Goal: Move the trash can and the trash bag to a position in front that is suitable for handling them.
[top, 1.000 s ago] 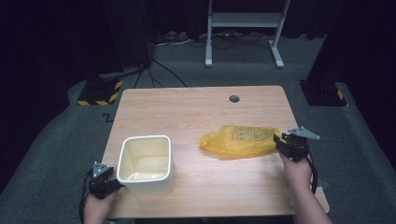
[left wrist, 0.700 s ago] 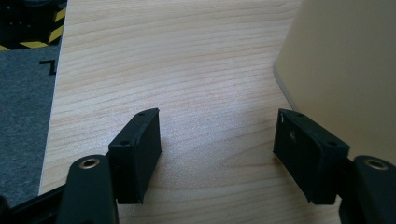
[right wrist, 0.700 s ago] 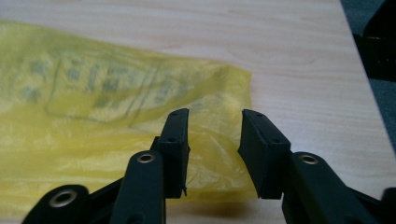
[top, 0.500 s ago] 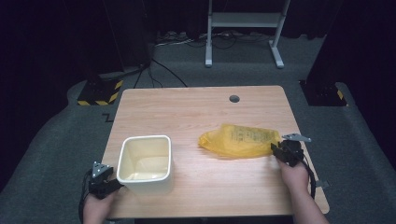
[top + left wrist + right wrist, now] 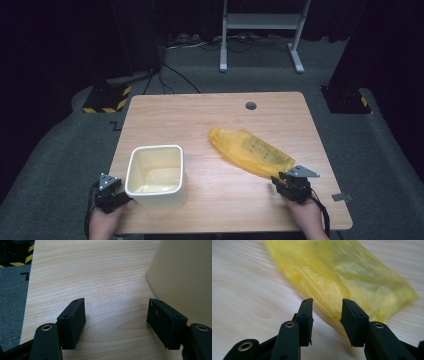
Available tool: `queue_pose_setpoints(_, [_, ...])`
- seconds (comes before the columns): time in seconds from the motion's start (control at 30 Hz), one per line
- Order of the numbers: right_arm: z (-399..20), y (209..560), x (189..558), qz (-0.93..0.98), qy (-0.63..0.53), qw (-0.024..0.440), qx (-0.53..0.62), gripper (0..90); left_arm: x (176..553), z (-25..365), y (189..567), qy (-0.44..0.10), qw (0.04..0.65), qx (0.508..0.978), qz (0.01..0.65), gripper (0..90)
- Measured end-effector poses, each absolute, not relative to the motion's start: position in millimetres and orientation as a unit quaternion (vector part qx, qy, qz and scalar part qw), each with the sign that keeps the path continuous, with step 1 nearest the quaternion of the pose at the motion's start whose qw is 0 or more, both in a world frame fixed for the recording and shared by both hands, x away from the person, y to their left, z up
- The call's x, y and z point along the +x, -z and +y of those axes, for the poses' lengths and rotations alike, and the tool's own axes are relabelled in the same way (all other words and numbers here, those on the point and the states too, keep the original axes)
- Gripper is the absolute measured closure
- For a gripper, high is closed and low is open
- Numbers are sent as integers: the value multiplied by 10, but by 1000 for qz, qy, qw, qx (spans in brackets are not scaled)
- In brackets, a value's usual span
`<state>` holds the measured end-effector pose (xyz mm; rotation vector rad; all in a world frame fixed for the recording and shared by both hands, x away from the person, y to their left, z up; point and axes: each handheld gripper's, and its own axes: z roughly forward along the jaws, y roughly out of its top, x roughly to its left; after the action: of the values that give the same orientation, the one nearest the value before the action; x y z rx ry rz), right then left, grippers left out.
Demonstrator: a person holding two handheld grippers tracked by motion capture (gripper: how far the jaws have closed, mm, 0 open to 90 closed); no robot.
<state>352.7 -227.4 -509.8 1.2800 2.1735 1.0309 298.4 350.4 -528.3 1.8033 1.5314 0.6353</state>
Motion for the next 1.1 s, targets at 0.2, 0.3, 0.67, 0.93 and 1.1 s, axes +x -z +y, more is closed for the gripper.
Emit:
queue_pose_setpoints(0.2, [-2206,4829,3453,769,-406,223,440,616,2984,3508,5285,-243,341,691,589,313])
queue_pose_setpoints(0.3, [-2329,4763,3602,753,-401,244,461,623,2985,3509,5285,-242,343,690,589,313])
queue_pose_setpoints(0.67, [-2528,5077,3931,761,-341,233,500,628,2984,3523,5284,-239,345,690,590,314])
queue_pose_setpoints(0.93, [-2091,5125,3533,798,-351,213,442,600,2987,3509,5286,-242,343,689,590,313])
queue_pose_setpoints(1.1, [-1756,5100,3294,817,-375,197,391,566,2983,3518,5283,-241,342,692,589,313])
